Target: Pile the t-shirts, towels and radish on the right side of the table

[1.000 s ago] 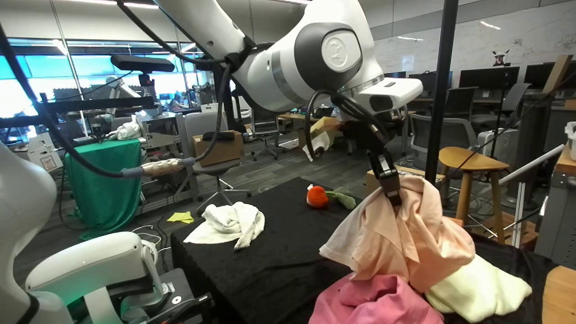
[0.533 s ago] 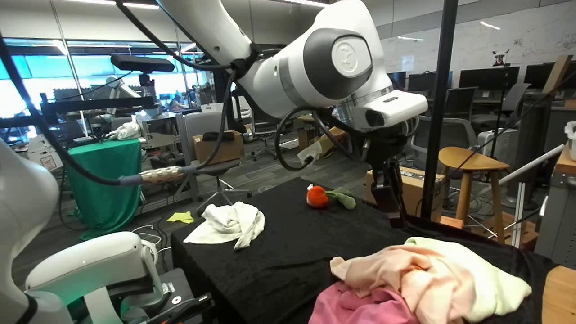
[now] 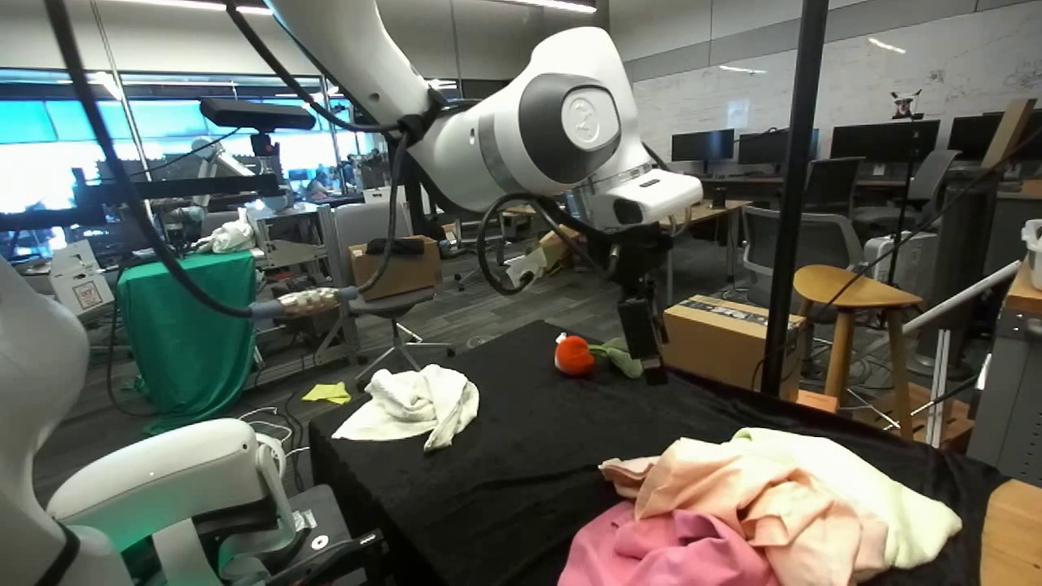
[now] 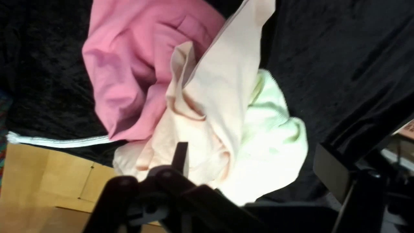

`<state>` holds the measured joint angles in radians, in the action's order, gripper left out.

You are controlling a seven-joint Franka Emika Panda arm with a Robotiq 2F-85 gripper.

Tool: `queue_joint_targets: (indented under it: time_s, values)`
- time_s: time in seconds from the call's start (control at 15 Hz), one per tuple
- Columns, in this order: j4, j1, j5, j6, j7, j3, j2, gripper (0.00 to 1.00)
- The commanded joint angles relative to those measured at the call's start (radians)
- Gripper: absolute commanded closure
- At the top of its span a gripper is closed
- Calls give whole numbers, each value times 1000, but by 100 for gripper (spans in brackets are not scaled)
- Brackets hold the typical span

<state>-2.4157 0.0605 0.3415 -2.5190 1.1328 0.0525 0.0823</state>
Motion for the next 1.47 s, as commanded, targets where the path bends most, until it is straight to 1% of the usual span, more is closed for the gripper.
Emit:
queue_joint_targets:
  time_s: [0.0, 0.27, 0.4, 0.8, 1.07, 1.13, 1.27, 1.4]
  values:
    - [3, -91, -55, 27, -98, 60, 6, 0]
    - [31, -194, -89, 36, -167, 144, -56, 0]
    - [55, -239, -92, 24, -199, 177, -122, 0]
    - [138, -351, -108, 11, -385, 225, -291, 0]
    - [193, -404, -146, -6, -559, 243, -395, 0]
    - [208, -411, -171, -7, -615, 251, -417, 0]
    - [240, -412, -241, 3, -749, 271, -450, 0]
    - [270, -391, -326, 20, -898, 302, -475, 0]
